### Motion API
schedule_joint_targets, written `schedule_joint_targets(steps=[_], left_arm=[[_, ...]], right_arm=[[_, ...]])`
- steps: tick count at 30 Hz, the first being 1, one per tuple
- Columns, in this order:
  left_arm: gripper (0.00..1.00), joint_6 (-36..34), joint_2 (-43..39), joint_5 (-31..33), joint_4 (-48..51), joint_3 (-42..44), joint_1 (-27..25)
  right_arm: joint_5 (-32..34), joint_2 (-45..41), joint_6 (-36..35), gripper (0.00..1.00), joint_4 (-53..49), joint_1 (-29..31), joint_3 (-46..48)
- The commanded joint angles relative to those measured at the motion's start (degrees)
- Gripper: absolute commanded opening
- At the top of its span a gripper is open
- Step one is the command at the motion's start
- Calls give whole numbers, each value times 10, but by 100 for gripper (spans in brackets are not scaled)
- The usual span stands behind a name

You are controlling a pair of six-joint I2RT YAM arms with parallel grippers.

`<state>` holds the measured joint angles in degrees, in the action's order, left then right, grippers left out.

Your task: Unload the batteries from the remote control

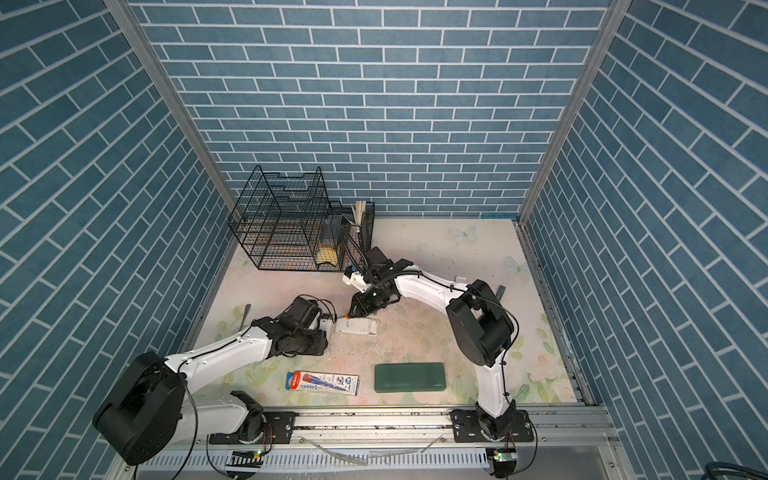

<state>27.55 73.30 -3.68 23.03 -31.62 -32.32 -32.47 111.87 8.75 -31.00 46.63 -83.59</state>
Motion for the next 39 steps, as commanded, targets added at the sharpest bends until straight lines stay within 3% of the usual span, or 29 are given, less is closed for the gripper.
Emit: schedule_joint_targets(steps=[1,39], left_arm=[[37,0,20,-37,24,23,-1],[35,-1,29,-34,25,19,-7]], right_arm=[[8,7,-11,0,-18,5,-14],[18,8,-12,0,-27,0,-15]])
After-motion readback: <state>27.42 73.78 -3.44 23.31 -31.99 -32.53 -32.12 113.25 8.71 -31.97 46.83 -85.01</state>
